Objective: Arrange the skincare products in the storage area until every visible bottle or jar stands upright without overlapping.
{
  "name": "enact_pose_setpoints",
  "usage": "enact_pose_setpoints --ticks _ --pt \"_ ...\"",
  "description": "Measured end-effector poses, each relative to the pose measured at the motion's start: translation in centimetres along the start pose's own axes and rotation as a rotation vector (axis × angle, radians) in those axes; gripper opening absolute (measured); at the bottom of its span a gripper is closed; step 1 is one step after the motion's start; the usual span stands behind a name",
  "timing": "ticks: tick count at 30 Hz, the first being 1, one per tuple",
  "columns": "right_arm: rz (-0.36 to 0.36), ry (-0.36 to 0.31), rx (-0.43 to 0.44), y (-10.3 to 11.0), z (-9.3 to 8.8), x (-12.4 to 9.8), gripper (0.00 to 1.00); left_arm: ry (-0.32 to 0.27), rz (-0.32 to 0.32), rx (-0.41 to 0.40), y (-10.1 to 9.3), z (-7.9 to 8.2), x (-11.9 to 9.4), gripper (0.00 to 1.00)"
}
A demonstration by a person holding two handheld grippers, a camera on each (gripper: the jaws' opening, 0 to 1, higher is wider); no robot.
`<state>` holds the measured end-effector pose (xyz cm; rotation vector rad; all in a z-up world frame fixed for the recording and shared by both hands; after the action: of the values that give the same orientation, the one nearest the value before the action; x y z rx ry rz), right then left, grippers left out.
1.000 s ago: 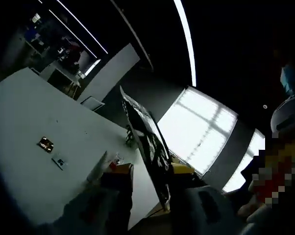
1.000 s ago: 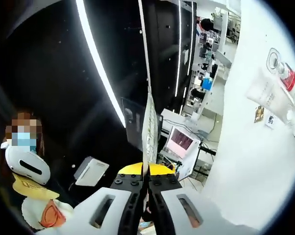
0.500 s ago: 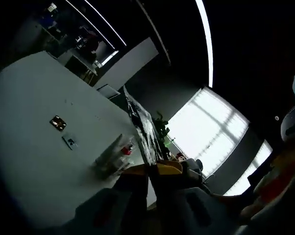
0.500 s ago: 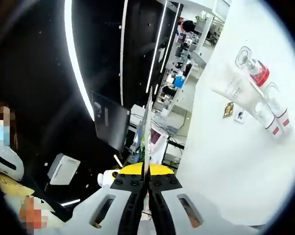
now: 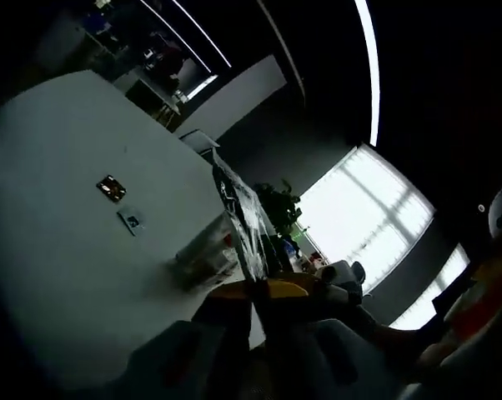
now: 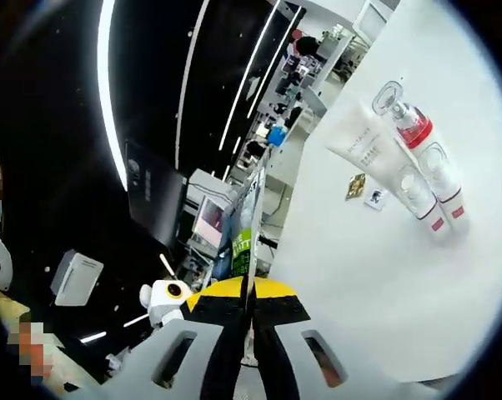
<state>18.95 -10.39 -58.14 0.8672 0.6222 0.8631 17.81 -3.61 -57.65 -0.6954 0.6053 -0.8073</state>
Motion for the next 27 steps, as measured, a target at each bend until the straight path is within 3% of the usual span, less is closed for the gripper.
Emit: enact_pose_setpoints --ticks 5,12,18,23,27 --pt "-0.012 0.011 -0.147 -0.9 0.1 -0.1 0.05 -0.008 -0.041 -0.105 0.5 -0.2 0.5 0.00" --pt "-0.005 0.050 -0.302 -1.3 0.2 -0.2 0.14 0.002 -0.063 -0.145 1.2 -0.1 1.2 0.00" --pt "0.019 0.093 -0.365 -1.4 -0.1 -0.3 0.38 0.003 -0.063 -0.185 2.1 -0.1 1.6 0.00" --pt "0.045 0.150 -0.432 -1.2 -1.0 0.0 0.67 0.008 -0.057 -0.203 2.6 -0.2 2.0 0.00" --pt "0.021 0.191 -0.467 -2.0 -1.4 0.1 0.77 0.012 -0.050 -0.210 3.0 -0.2 2.3 0.00"
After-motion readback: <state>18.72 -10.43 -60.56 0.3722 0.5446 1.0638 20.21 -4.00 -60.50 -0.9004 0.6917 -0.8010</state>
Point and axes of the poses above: the point that each gripper's makers call its tool centre point, and the gripper's own axes: x roughly forward along the fingers, y roughly to its left, z roughly out of its top, the point moved 2 cm from there along -x, roughly backward along the fingers, and after that the axes turned 4 degrees about y, right-handed, at the moved point
